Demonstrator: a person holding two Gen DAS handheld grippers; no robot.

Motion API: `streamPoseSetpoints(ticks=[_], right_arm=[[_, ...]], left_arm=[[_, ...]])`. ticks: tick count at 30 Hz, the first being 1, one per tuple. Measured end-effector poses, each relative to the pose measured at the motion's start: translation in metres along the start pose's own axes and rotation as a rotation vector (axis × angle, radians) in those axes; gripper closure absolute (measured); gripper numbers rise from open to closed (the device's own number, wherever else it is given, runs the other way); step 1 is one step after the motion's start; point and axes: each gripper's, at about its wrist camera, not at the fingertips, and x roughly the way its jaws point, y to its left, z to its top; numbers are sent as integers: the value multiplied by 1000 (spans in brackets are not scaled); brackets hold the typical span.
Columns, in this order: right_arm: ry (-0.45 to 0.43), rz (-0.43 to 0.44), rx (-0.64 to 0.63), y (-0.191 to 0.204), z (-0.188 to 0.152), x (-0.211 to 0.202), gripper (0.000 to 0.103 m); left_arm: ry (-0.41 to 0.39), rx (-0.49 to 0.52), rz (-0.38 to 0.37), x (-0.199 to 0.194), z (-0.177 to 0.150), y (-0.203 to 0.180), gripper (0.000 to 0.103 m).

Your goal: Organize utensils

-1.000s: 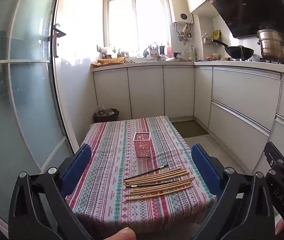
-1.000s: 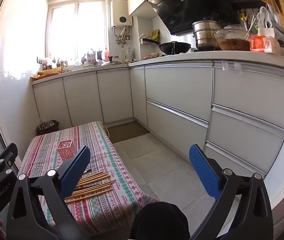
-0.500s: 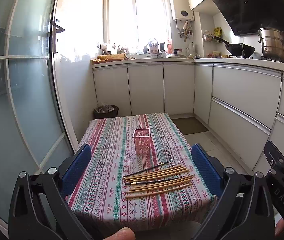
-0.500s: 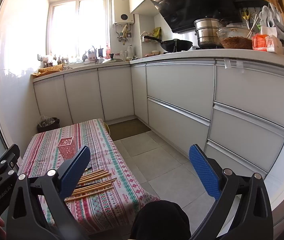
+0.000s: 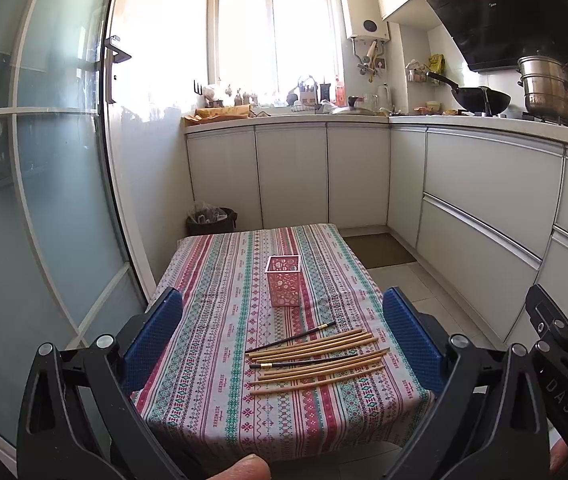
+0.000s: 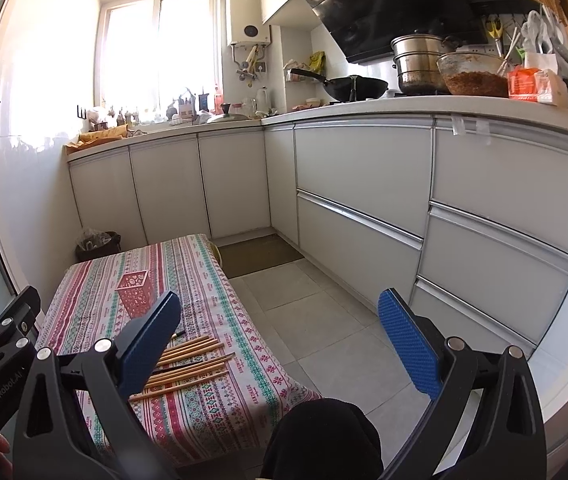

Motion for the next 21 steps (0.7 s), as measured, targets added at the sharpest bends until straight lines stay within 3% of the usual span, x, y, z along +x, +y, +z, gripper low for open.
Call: streamPoseSetpoints(ticks=[21], right_arm=[[26,5,-1,0,-1,5,7]], left_arm=[[29,-6,-3,5,-3,-4,7]])
